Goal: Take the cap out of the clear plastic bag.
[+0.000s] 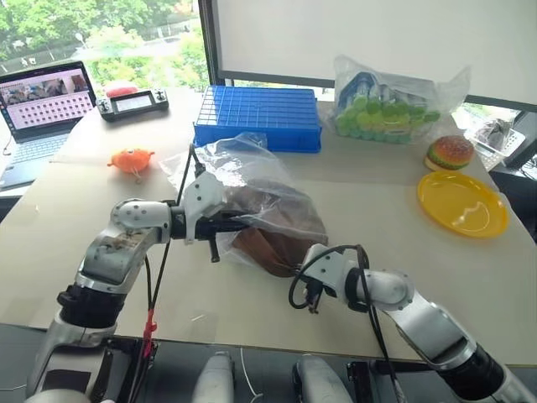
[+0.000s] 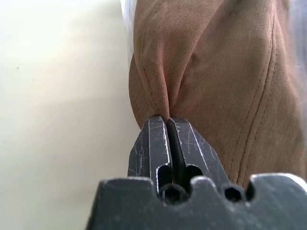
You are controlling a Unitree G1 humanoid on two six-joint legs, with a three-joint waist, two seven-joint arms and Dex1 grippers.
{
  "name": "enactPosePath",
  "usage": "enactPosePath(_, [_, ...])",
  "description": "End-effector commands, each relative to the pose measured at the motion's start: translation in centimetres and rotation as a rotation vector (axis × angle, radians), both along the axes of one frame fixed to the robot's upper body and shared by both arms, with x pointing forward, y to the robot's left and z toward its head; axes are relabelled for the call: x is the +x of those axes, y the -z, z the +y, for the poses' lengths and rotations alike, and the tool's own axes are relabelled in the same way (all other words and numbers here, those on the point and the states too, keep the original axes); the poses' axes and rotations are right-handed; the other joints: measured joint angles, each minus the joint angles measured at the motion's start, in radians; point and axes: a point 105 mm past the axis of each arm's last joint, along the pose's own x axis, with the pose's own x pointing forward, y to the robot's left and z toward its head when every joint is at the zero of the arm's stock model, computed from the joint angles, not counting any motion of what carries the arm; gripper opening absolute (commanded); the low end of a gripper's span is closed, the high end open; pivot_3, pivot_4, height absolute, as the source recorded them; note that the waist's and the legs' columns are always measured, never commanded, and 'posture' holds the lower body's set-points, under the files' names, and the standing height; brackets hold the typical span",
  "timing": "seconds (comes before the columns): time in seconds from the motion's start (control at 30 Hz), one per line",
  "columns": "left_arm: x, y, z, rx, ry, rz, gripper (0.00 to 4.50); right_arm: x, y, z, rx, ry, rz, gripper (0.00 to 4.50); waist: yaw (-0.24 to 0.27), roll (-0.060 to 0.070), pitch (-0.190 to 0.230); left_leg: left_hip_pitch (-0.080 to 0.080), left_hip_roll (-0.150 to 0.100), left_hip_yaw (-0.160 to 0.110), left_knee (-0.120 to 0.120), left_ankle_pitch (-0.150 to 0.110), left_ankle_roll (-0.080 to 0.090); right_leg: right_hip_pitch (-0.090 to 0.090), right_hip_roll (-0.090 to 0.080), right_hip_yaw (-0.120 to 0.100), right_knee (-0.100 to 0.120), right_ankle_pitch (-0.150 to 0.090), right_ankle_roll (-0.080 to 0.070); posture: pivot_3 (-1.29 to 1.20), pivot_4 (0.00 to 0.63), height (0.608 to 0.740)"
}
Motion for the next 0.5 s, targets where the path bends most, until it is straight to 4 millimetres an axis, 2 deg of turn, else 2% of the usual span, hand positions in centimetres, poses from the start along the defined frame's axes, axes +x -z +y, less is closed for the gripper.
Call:
enactPosePath(0.03, [0.3, -0.8, -0.1, -0.007, 0.004, -0.046, 0.0, -0.2, -1.7, 0.8, 0.229, 0.03, 0.112, 0.01, -0.001, 0.0, 0.0, 0.0, 0.001, 0.0, 0.0, 0.0, 0.0, 0.0, 0.001, 0.0, 0.0, 0.0, 0.0, 0.0, 0.15, 0.729])
enactPosePath(0.13, [0.3, -0.7, -0.1, -0.009, 0.005, -0.046, 0.0, -1.1, -8.3, 1.2, 0.579, -0.053, 0.148, 0.01, -0.001, 0.0, 0.001, -0.001, 0.002, 0.0, 0.0, 0.0, 0.0, -0.001, 0.002, 0.0, 0.0, 0.001, -0.002, 0.0, 0.15, 0.729])
enactPosePath(0.23, [0.3, -0.5, -0.1, -0.011, 0.007, -0.046, 0.0, -4.5, -14.4, 0.2, 0.833, -0.305, 0.206, 0.01, 0.004, 0.001, 0.002, -0.002, 0.001, 0.0, 0.0, 0.0, 0.0, -0.001, 0.001, 0.0, 0.0, 0.002, -0.003, 0.0, 0.15, 0.729])
enactPosePath(0.37, [0.3, -0.5, -0.1, -0.013, 0.007, -0.049, 0.0, -8.1, -19.0, -2.1, 0.985, -0.52, 0.272, 0.01, 0.017, 0.002, 0.002, -0.003, 0.001, -0.001, -0.002, 0.0, 0.001, 0.0, 0.0, -0.002, -0.003, 0.002, -0.003, 0.0, 0.15, 0.729])
enactPosePath(0.5, [0.3, -0.4, -0.2, -0.015, 0.008, -0.053, 0.0, -11.7, -21.7, -3.8, 1.075, -0.714, 0.35, 0.01, 0.016, 0.002, 0.003, -0.003, 0.001, 0.0, -0.001, -0.001, 0.001, 0.0, 0.0, -0.001, -0.003, 0.002, -0.003, 0.0, 0.15, 0.729])
